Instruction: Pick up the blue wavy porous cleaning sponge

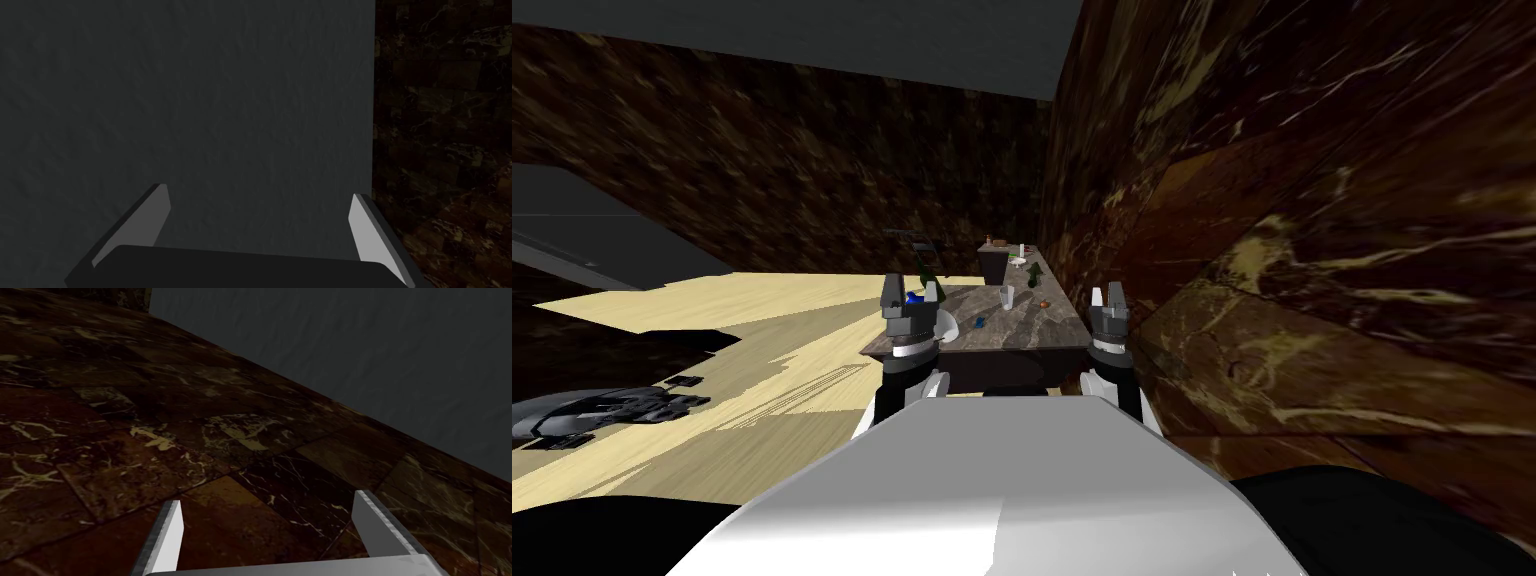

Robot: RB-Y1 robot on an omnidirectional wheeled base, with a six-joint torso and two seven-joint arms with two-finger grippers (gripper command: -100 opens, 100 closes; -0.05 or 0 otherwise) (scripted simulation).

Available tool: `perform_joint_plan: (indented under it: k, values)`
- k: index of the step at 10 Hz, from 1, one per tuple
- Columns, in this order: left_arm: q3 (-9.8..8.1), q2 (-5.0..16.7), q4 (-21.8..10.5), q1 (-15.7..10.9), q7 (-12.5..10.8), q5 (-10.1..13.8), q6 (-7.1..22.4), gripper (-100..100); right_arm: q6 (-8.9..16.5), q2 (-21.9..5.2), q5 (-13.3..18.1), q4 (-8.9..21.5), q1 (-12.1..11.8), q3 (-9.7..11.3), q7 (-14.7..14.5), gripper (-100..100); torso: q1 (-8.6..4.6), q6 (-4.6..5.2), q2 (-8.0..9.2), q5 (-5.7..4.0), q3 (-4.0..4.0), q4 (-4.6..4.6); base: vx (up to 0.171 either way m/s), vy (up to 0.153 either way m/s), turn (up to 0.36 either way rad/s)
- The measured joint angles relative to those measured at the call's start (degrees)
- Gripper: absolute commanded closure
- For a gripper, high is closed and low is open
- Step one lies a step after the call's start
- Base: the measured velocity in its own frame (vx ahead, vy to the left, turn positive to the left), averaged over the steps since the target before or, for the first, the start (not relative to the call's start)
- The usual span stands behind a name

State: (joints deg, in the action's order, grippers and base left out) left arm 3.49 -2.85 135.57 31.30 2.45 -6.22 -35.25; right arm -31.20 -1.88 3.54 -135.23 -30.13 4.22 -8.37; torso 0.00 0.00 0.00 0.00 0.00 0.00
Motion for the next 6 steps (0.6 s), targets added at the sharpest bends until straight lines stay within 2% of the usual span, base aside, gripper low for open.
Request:
perform_joint_plan:
  k: [4, 6]
  values:
    - [-0.17, 5.3, 0.0, 1.7, 0.3, -2.0, 2.1, -100, 0.0, 0.0, 0.0, 0.0, 0.0, 0.0, 0.0, 0, 0.10, 0.02, 0.14, 0.02, 0.08, 0.03, -0.030, 0.017, -0.137]
    - [-0.76, 8.0, 0.2, 3.3, 0.3, -3.4, 4.2, -100, 0.0, 0.0, 0.0, 0.0, 0.0, 0.0, 0.0, 0, 0.07, 0.02, 0.17, 0.01, 0.10, 0.04, -0.045, 0.016, -0.248]
